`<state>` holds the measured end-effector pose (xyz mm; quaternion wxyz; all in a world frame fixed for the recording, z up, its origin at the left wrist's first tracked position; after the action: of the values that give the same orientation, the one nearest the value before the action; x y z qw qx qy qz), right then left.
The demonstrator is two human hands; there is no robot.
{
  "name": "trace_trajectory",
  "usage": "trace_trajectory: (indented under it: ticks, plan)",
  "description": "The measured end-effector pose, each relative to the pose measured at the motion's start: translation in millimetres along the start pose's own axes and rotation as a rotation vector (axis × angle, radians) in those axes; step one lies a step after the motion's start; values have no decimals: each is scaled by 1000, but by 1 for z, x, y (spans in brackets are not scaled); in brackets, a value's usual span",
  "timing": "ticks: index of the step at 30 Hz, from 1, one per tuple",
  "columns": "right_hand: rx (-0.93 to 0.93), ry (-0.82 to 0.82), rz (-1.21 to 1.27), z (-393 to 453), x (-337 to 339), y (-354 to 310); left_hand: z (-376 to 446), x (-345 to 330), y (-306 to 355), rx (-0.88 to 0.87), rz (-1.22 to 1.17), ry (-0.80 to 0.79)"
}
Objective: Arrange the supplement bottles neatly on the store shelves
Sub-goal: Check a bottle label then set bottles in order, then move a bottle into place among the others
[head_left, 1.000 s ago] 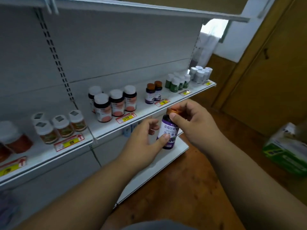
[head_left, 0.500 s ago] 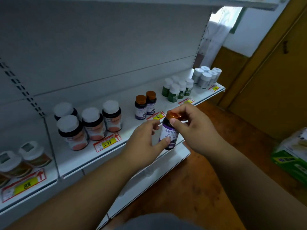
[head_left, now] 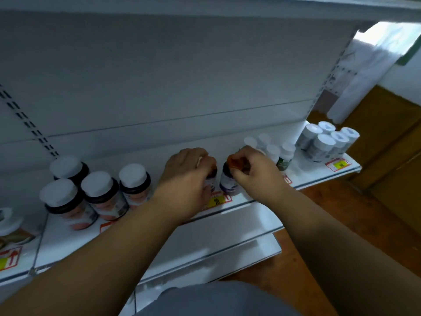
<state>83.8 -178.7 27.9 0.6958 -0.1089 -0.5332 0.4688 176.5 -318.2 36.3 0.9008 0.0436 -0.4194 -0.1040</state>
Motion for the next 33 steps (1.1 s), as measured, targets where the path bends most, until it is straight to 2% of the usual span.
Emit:
trace_trajectory:
  ticks: [4,6,13,19,22,27,30,33]
  plan:
    - [204,-93,54,18,-20,11,8,-48,-21,151,203,-273]
    - [255,-108,107,21,-25,14,7,-64,-28,169,249,-346]
    - [292,-164,175,22,-34,19,7,-66,-27,158,308,-315]
    - [239,-231,169,28,-38,25,8,-65,-26,170,295,-340]
    - [262,-231,151,25,-35,19,8,-54,-17,158,297,-289]
    - [315,-112,62,17,-23,-4,2,-3,-1,218,263,-42]
    - [354,-73,78,8,-24,-44,-16,36,-5,305,249,22]
    - [381,-113,167,-13,-42,-102,-54,86,-17,383,254,88]
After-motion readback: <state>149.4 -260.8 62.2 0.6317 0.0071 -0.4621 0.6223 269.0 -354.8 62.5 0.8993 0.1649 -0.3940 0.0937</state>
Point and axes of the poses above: each hand's wrist, its own z-axis towards the middle knuckle, its own x-axis out of the back of the hand, y = z × x, the point moved 7 cm from there along z, towards the middle knuckle, and after that the axes turned 13 degrees about y, right-handed, at the moved point
